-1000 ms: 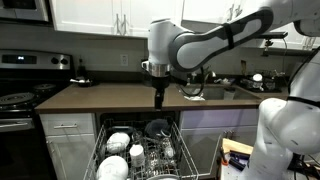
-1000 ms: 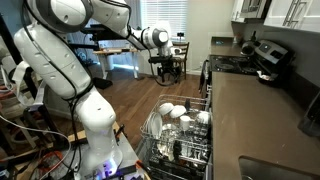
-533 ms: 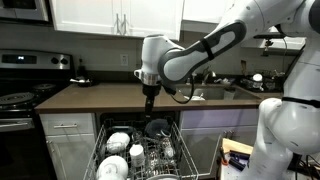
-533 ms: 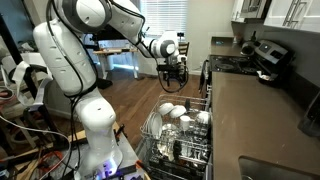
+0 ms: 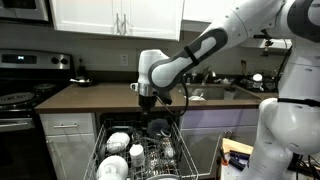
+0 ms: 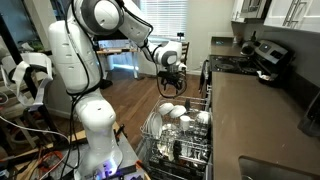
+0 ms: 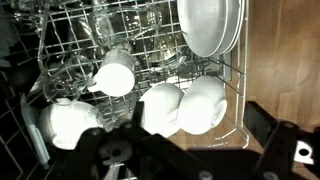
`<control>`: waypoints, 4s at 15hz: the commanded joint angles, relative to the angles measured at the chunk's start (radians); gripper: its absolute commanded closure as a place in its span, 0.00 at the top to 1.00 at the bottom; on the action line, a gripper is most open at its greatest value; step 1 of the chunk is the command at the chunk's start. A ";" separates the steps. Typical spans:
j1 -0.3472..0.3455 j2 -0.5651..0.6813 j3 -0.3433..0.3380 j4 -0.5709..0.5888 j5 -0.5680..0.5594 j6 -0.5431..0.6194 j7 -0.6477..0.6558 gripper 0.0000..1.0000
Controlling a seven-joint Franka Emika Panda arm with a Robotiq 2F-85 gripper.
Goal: Get the rightmost plate on the plate dryer then put it on the counter
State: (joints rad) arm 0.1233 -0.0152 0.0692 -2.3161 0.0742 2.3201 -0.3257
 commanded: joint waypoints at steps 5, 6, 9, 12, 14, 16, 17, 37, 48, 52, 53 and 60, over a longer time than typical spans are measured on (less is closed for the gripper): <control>-0.012 0.064 0.022 0.002 0.053 -0.006 -0.048 1.00; -0.013 0.066 0.023 0.002 0.053 -0.006 -0.048 1.00; -0.013 0.063 0.022 0.003 0.053 -0.006 -0.048 1.00; -0.017 0.085 0.021 0.009 0.069 0.002 -0.070 1.00; -0.024 0.141 0.017 0.027 0.069 0.018 -0.095 1.00; -0.033 0.193 0.020 0.041 0.076 0.041 -0.128 1.00; -0.041 0.222 0.024 0.048 0.085 0.061 -0.154 1.00; -0.080 0.532 0.147 0.193 0.047 0.097 -0.104 1.00; -0.028 0.576 0.105 0.210 0.000 -0.026 0.066 1.00; -0.022 0.576 0.099 0.218 -0.006 -0.071 0.086 0.74; -0.022 0.573 0.096 0.219 -0.009 -0.085 0.090 0.67; -0.012 0.573 0.075 0.246 -0.048 -0.169 0.127 0.63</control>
State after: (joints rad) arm 0.0984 0.5522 0.1577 -2.0964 0.0588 2.2025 -0.2361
